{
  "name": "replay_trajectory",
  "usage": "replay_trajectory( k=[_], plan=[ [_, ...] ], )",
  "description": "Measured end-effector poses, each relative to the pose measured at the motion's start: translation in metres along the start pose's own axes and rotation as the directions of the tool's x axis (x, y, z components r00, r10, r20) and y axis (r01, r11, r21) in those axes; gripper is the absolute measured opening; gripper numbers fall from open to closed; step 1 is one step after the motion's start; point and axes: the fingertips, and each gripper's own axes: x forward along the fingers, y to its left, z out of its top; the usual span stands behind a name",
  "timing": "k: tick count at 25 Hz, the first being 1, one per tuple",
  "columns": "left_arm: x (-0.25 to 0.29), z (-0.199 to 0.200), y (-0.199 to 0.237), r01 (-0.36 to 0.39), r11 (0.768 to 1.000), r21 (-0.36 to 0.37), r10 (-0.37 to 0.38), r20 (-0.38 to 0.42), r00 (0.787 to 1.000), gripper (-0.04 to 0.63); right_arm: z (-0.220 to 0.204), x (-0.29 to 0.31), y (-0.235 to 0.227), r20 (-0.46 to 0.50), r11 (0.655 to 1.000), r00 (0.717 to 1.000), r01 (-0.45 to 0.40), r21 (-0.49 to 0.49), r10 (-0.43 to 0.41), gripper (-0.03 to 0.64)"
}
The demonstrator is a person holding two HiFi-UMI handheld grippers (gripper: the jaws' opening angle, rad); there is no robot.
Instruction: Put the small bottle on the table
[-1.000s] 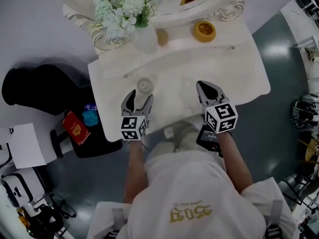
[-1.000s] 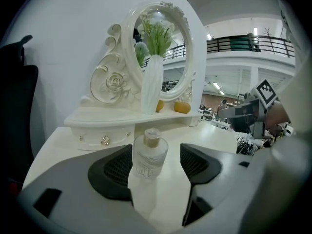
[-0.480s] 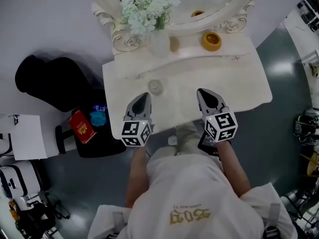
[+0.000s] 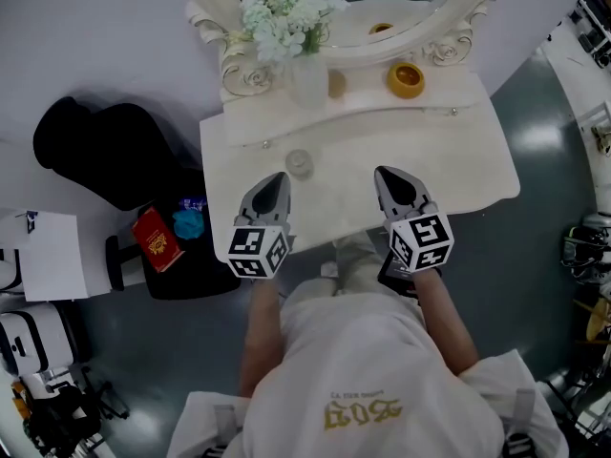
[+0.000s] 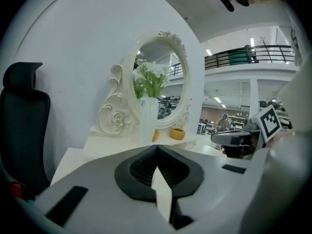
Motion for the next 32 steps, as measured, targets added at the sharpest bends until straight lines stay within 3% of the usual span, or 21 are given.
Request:
replay_trajectory(
  k=[8,18,32],
  plan=[
    [0.001,-0.010,0.003,-0.026,1.000,0.009,0.026,-0.026,0.999,0.015,-0.003,-0.001,0.001,-0.004,1.000,1.000,-0.012,0.017,0.012,0.012],
    [0.004,-0.016,-0.002,-0.026,0.994,0.110,0.034,-0.070,0.997,0.015,-0.012,0.002,0.009,-0.051,0.999,0.998,-0.032,-0.024,0.030,0.012],
    [-0.001,-0.020,0.010,-0.044,0.997,0.069,0.049,-0.069,0.996,0.015,-0.013,0.009,0.019,-0.056,0.998,0.997,-0.057,-0.019,0.056,0.012]
  ],
)
